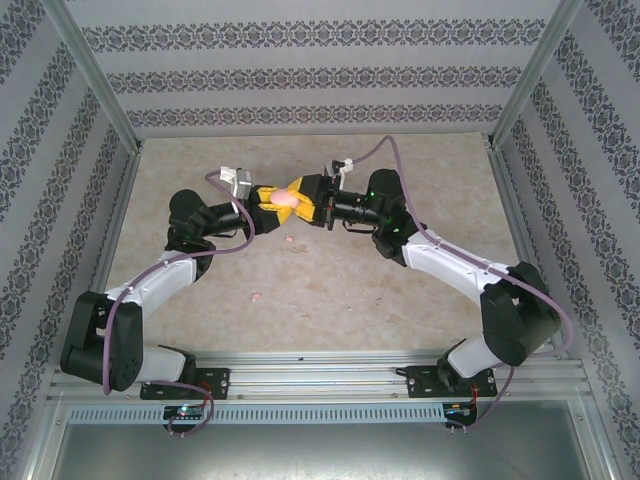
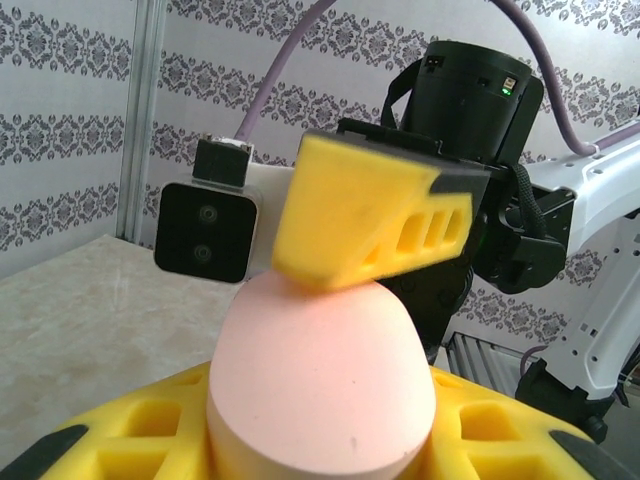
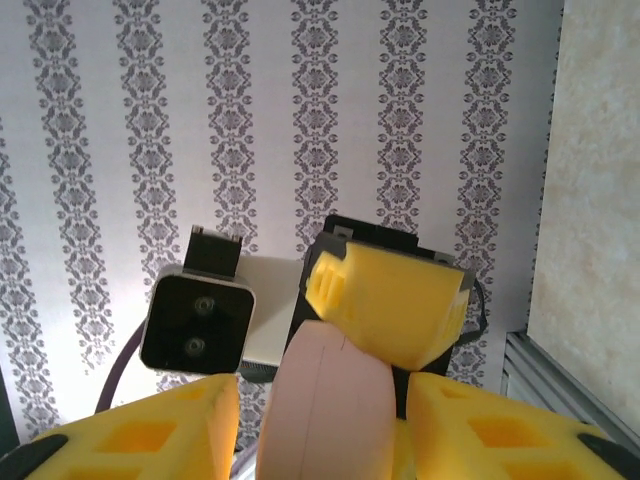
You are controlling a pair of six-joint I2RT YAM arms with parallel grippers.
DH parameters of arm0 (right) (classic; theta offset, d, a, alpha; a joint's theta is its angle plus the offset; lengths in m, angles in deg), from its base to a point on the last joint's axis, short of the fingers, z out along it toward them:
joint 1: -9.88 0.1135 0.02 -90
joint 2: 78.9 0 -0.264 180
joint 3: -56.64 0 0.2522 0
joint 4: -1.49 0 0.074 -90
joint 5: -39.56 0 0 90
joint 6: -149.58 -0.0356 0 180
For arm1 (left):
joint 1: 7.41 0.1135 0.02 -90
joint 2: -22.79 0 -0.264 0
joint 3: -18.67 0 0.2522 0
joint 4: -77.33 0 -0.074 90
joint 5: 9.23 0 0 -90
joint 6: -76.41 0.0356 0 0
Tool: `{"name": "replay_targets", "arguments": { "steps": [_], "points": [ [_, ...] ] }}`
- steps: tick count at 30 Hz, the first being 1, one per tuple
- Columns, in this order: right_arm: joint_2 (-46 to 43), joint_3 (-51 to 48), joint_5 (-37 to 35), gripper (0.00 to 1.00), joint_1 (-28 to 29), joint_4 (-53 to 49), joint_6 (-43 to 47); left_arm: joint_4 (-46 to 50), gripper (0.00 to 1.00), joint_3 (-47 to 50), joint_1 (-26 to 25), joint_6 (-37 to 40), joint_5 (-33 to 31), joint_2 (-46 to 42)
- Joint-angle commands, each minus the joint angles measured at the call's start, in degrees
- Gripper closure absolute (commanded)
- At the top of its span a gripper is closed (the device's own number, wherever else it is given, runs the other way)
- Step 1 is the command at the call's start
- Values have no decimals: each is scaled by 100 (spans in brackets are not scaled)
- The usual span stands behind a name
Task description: Insert the wireless bluetooth earbuds into the charging case
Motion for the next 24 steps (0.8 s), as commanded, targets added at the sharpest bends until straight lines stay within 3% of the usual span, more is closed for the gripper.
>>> {"name": "replay_targets", "arguments": {
  "steps": [1, 3, 5, 9, 12, 18, 24],
  "points": [
    [-640, -197, -14, 51, -205, -135, 924, 96, 84, -243, -9, -99, 389, -246],
    [-982, -285, -48, 50, -378, -520, 1535, 238, 85, -245, 9, -58, 506, -357],
    [-1378, -168, -135, 50, -483, -1554, 2537, 646, 84, -240, 25, 213, 572, -539],
    [-1928, 811, -1250, 48, -147, -4801, 5901, 2049, 84, -307, 26, 1120, 635, -972],
    [-2017, 1124, -1849, 44, 245, -5657, 7687, 2760, 84, -347, 13, 1513, 710, -1210],
    [-1906, 1209, -1354, 36, 607, -5645, 8972, 3362, 84, -165, -71, 1811, 770, -1550],
    [-1541, 1405, -731, 35, 782, -5586, 9321, 3397, 82, -138, -130, 1652, 887, -1619]
  ]
}}
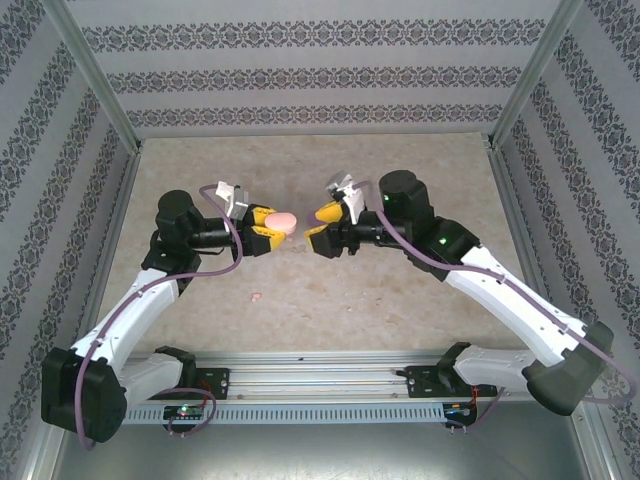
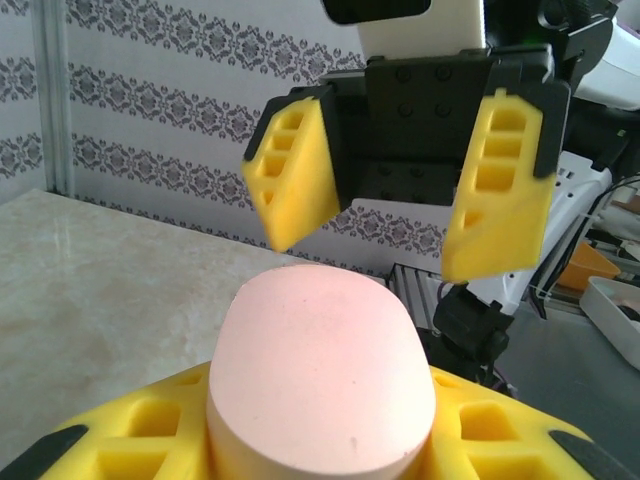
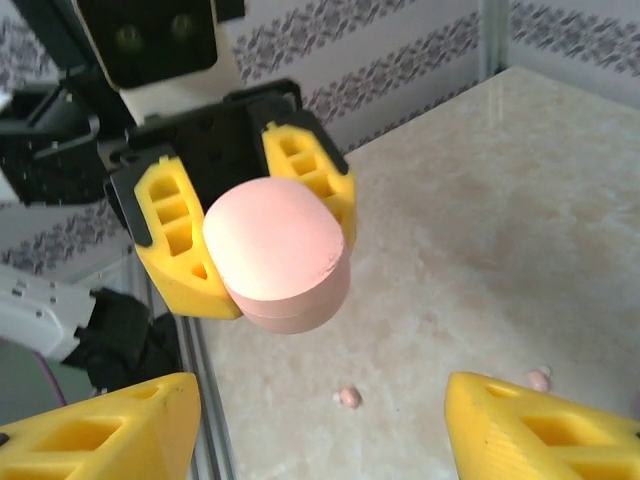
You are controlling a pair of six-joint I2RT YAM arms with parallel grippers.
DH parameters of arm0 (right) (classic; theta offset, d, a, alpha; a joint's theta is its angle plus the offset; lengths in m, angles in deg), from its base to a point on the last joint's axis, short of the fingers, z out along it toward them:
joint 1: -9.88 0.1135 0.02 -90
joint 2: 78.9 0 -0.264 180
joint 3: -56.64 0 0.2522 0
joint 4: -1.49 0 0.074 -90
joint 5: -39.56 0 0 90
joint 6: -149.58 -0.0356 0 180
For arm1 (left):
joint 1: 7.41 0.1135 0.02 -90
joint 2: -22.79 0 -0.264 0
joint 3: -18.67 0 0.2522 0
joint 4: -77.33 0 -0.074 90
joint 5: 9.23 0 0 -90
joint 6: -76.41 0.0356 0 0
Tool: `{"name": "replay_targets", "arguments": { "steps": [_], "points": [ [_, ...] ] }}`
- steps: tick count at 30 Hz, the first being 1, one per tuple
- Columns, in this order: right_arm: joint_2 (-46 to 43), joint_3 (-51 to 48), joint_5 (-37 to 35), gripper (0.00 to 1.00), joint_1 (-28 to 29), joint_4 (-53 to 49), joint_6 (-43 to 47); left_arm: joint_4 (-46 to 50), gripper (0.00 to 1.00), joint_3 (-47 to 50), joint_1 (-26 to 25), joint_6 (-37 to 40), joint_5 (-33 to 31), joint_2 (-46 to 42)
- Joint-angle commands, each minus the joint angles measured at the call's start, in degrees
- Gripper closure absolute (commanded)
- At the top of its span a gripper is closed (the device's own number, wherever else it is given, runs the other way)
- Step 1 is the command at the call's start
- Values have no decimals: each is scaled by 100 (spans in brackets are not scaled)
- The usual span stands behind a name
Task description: Insert the wireless bluetooth earbuds into the charging case
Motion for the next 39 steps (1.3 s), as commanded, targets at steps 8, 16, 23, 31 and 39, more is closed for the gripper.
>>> {"name": "replay_targets", "arguments": {
  "steps": [8, 16, 23, 31, 39],
  "points": [
    [749, 886, 710, 41, 128, -382, 372, 518, 82, -154, -72, 263, 298, -173],
    [1026, 1045, 942, 49, 137, -389, 194, 480, 82, -150, -106, 224, 323, -206],
    [938, 934, 902, 50, 151, -344, 283, 292, 82, -135, -112, 89, 333, -201],
    [1074, 1013, 916, 50, 235, -540, 505, 130, 82, -153, -107, -64, 404, -110],
    [1160, 1272, 403, 71, 218, -800, 410, -179, 82, -120, -111, -316, 400, -65]
  ]
}}
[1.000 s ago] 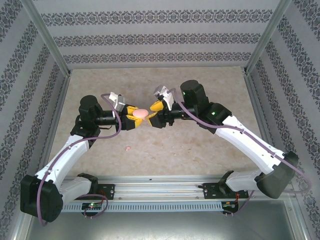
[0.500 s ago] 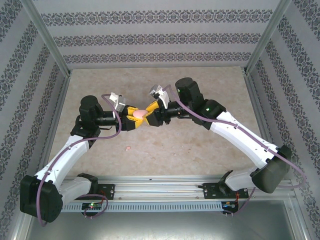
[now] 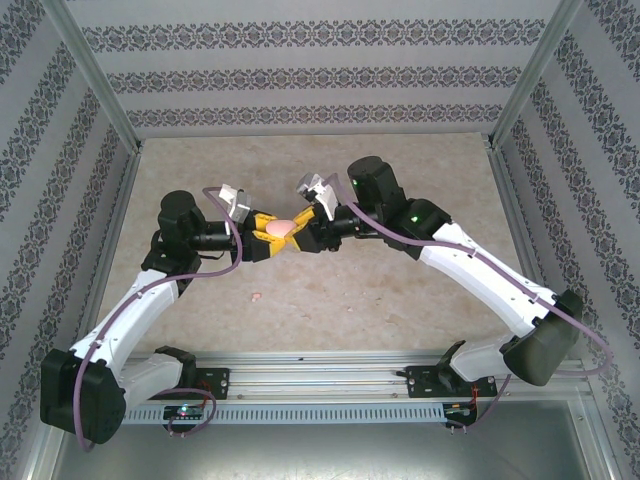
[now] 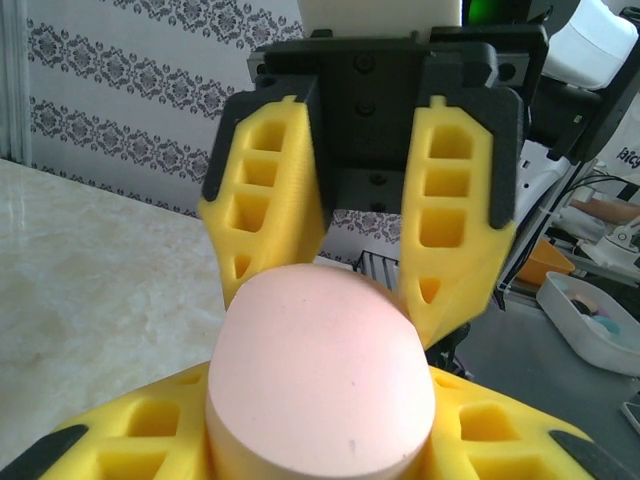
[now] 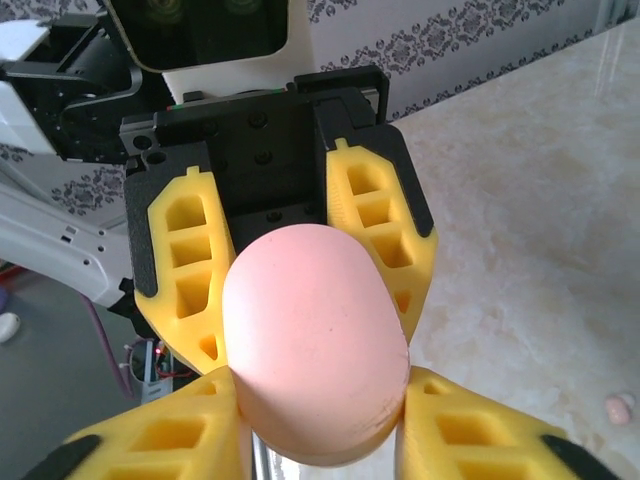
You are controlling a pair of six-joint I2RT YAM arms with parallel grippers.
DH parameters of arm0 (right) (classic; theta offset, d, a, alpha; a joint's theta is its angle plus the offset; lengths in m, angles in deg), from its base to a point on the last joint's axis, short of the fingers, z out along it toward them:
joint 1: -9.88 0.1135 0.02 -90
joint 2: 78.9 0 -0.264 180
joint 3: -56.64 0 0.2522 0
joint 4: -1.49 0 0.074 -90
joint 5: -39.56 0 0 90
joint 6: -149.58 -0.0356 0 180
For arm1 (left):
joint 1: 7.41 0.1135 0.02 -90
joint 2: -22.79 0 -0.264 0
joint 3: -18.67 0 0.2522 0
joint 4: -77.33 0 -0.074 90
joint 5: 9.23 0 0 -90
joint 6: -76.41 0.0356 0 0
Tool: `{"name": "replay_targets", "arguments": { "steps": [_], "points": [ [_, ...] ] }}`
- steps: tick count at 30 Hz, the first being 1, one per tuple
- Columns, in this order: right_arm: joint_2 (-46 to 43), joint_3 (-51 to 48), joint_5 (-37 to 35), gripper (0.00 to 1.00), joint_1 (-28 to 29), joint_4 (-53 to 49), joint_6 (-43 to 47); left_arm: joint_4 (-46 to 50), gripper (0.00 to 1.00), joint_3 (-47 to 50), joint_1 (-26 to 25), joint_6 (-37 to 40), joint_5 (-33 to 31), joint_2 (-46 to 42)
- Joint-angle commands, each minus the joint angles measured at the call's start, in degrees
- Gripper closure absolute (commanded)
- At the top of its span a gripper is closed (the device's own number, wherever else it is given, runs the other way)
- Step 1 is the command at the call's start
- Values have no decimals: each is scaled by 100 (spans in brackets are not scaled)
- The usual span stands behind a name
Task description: Insert the wireless bluetooth earbuds into the charging case
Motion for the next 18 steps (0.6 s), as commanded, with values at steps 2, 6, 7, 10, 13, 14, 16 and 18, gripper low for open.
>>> {"name": "replay_targets", "arguments": {
  "steps": [2, 6, 7, 10, 13, 14, 16, 18],
  "points": [
    [187, 345, -304, 72, 11, -176, -159, -540, 83, -87, -76, -195, 143, -26],
    [277, 433, -286, 72, -81, -137, -456, -696, 82, -22, -76, -321, 148, -32],
    [315, 473, -294, 72, -114, -142, -543, -700, 82, -6, -76, -334, 141, -39],
    [423, 611, -321, 71, -224, -125, -829, -651, 82, -20, -72, -301, 137, -69],
    [508, 746, -360, 70, -316, -61, -1040, -545, 81, -30, -73, -247, 162, -92],
    [531, 769, -389, 69, -347, -27, -1103, -518, 81, -37, -77, -223, 161, -94],
    [552, 785, -422, 69, -419, 62, -1252, -512, 81, -30, -79, -205, 160, -104],
    [566, 788, -435, 69, -474, 122, -1375, -527, 81, -29, -74, -227, 189, -96]
  ]
}}
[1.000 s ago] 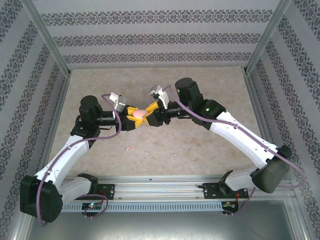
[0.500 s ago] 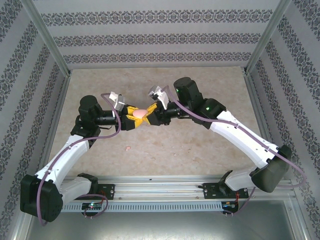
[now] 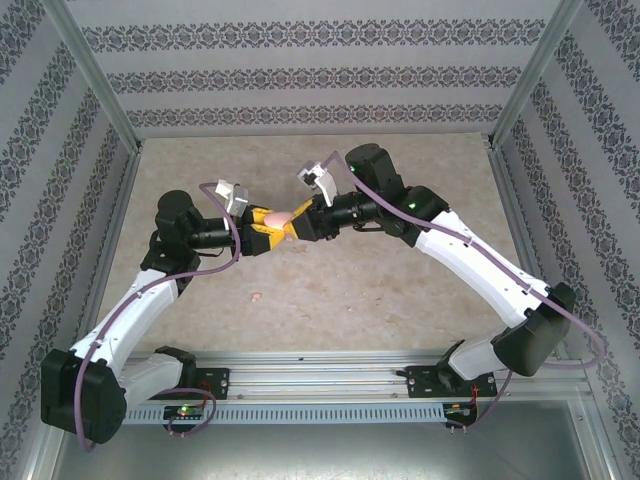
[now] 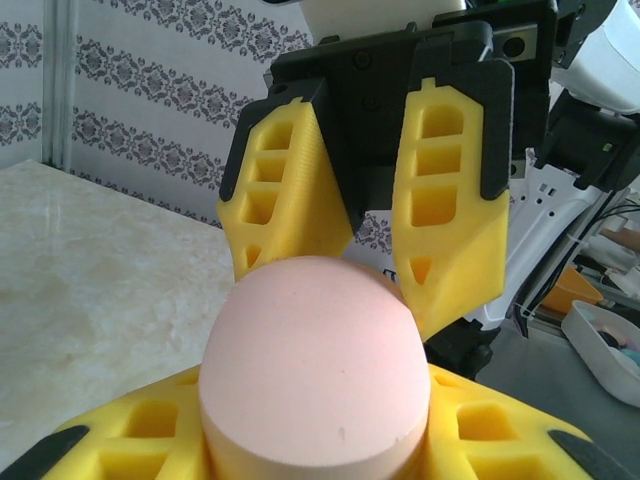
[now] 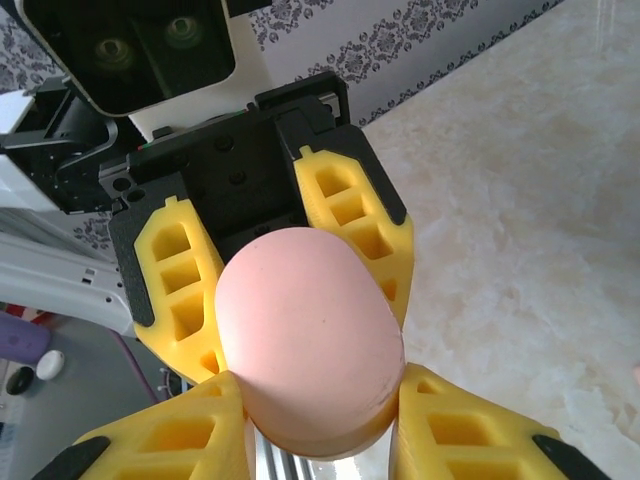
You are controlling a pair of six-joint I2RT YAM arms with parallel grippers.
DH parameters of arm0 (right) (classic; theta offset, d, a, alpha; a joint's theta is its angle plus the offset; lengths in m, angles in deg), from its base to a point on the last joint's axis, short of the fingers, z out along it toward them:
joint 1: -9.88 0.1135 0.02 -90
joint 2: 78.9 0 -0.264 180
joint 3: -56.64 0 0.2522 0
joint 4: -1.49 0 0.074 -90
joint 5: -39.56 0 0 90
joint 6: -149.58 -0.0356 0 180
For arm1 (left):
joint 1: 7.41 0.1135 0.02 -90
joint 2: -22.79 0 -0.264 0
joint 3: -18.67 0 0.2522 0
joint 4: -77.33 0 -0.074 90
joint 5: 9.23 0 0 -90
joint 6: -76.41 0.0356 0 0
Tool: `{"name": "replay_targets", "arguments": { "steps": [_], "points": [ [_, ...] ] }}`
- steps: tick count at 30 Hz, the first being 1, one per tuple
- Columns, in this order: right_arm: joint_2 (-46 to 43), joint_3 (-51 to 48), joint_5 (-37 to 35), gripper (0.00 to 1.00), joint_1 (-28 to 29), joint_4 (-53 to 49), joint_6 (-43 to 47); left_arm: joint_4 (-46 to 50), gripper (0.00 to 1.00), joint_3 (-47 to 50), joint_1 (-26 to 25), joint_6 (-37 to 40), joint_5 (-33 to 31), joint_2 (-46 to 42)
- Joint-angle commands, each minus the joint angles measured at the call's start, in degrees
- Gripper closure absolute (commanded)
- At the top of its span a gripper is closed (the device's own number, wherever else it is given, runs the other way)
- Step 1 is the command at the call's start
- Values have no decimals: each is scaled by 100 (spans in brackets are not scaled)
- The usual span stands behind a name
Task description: Insert the wireless bluetooth earbuds into the charging case
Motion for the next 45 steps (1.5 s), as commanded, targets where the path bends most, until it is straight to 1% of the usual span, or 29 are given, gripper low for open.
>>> {"name": "replay_targets", "arguments": {
  "steps": [1, 7, 19, 24, 28, 31, 36, 39, 45],
  "points": [
    [173, 184, -590, 69, -232, 547, -555, -281, 81, -30, -121, 140, 549, -93],
    [19, -32, -660, 64, -290, 849, -822, -303, 82, 14, -129, 162, 537, -52],
    [-35, -88, -1125, 63, -329, 740, -1045, -371, 84, 80, -120, 100, 505, -34],
    [1, -83, -1087, 62, -430, 811, -1254, -314, 84, 101, -121, 137, 480, -20],
    [-54, -118, -1157, 59, -435, 786, -1256, -378, 84, 118, -121, 94, 436, -12],
    [-115, -133, -1255, 58, -446, 739, -1369, -257, 84, 146, -126, 248, 315, -22],
    [-224, -40, -1097, 55, -424, 628, -1627, -130, 84, 166, -128, 397, 199, 50],
    [-379, -119, -989, 50, -263, 542, -1293, -238, 84, 164, -121, 331, 203, 89],
    [-706, -595, -1105, 42, 120, 478, -362, -334, 83, 155, -126, 248, 302, 157]
  ]
}}
